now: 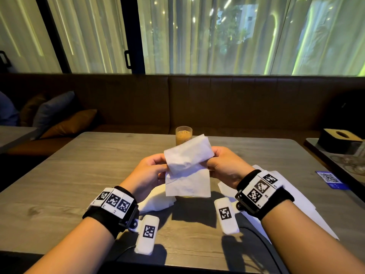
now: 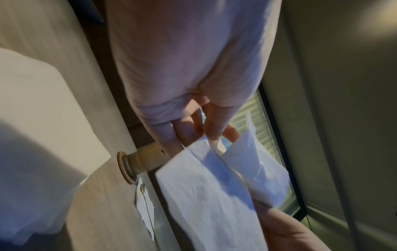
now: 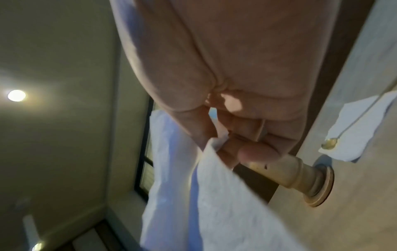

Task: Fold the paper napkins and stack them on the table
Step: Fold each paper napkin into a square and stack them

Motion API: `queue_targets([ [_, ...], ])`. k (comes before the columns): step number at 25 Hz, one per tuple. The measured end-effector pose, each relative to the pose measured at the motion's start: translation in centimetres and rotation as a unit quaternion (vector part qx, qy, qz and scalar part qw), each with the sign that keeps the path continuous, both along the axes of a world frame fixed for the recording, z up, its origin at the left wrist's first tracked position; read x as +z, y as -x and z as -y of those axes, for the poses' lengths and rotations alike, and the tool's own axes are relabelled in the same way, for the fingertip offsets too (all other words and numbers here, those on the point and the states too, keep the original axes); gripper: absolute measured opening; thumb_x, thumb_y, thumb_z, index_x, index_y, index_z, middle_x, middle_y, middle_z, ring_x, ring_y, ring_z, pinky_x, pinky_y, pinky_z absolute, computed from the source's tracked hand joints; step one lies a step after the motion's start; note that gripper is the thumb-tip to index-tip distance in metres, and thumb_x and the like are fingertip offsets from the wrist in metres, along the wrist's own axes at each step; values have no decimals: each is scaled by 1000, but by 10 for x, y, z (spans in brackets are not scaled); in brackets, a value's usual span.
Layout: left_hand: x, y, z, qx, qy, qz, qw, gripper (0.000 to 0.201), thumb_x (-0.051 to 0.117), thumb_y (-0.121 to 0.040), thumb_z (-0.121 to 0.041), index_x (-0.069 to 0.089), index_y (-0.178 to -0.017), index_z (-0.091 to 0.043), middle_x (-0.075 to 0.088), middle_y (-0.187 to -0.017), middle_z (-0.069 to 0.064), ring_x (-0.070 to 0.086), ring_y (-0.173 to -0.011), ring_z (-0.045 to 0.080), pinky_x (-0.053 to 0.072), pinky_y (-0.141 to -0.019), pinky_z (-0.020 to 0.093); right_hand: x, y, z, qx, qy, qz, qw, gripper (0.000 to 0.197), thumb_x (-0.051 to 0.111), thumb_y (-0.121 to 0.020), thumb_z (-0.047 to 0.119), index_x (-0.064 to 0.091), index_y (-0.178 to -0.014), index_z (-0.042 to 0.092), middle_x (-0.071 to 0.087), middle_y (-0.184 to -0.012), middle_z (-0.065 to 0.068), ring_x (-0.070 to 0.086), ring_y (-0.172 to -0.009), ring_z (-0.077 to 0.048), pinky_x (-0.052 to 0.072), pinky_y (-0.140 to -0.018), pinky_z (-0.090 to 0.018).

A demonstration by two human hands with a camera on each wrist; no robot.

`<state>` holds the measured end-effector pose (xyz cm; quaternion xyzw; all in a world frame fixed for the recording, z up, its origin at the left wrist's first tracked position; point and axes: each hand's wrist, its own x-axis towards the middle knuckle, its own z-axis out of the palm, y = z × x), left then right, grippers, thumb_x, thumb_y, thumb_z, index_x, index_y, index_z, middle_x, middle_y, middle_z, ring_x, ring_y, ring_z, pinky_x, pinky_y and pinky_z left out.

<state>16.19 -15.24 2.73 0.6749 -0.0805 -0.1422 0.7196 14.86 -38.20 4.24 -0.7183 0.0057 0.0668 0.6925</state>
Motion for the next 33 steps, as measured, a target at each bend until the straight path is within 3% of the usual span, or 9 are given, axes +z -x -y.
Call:
queue_targets([
  [4, -1, 6, 3, 25, 28, -29, 999, 19, 55, -102, -7, 72, -98, -13, 72, -86, 4, 66, -72, 12, 52, -55, 23, -5, 6, -6, 23, 98, 49, 994, 25, 54, -94, -12, 77, -94, -3, 75, -102, -25, 69, -91, -32, 58, -82, -46],
  [8, -2, 11, 9, 55, 38, -100, 993, 29, 51, -106, -33, 60, -133, -27, 73, -118, 8, 70, -108, 24, 61, -76, 39, -6, 9, -9, 33, 126, 69, 989, 25, 73, -84, -9, 82, -75, 13, 74, -102, -13, 70, -103, -33, 63, -80, -41],
  [12, -1, 20, 14, 24, 116, -258, 959, 40, 53, -102, -48, 63, -128, -18, 78, -113, 15, 74, -108, 36, 60, -86, 51, -13, 7, -15, -1, 120, 77, 990, 26, 77, -84, -3, 83, -76, 20, 73, -109, -8, 68, -108, -31, 65, -84, -43],
  [15, -3, 26, 19, 1, 183, -313, 932, 43, 61, -99, -45, 60, -130, -15, 76, -119, 18, 73, -111, 39, 59, -92, 52, -18, 6, -17, -33, 103, 83, 991, 26, 77, -87, 1, 84, -79, 25, 74, -109, -6, 69, -107, -30, 63, -89, -51],
  [19, -12, 27, 25, -12, 198, -301, 933, 43, 55, -102, -45, 59, -136, -17, 75, -124, 15, 73, -112, 34, 64, -75, 43, -23, 5, -17, -61, 87, 66, 992, 20, 74, -91, 11, 85, -87, 28, 74, -109, -1, 65, -109, -26, 60, -93, -51],
  [23, -15, 24, 28, 1, 201, -320, 926, 44, 55, -103, -43, 59, -136, -14, 73, -125, 18, 72, -114, 36, 62, -82, 45, -27, 8, -12, -40, 78, 56, 995, 22, 78, -87, 6, 84, -80, 26, 73, -112, -5, 64, -112, -30, 60, -95, -53],
  [28, -21, 20, 30, 33, 156, -290, 944, 34, 57, -104, -24, 63, -131, -5, 76, -116, 20, 71, -112, 37, 55, -100, 54, -27, 13, -7, 14, 92, 46, 995, 15, 81, -83, 1, 83, -90, 14, 73, -108, -3, 67, -109, -25, 63, -82, -36],
  [30, -20, 19, 29, 48, 141, -282, 948, 28, 56, -105, -19, 64, -126, -3, 77, -112, 22, 73, -107, 38, 56, -94, 55, -27, 13, -7, 34, 106, 39, 993, 15, 79, -86, 3, 84, -93, 15, 74, -110, -3, 68, -109, -23, 63, -80, -32],
  [33, -15, 18, 28, 58, 146, -297, 942, 23, 55, -105, -21, 62, -122, -6, 77, -111, 24, 74, -103, 41, 59, -87, 58, -28, 13, -8, 57, 157, 23, 986, 25, 73, -91, 4, 84, -101, 25, 69, -123, 3, 62, -119, -20, 62, -92, -36],
])
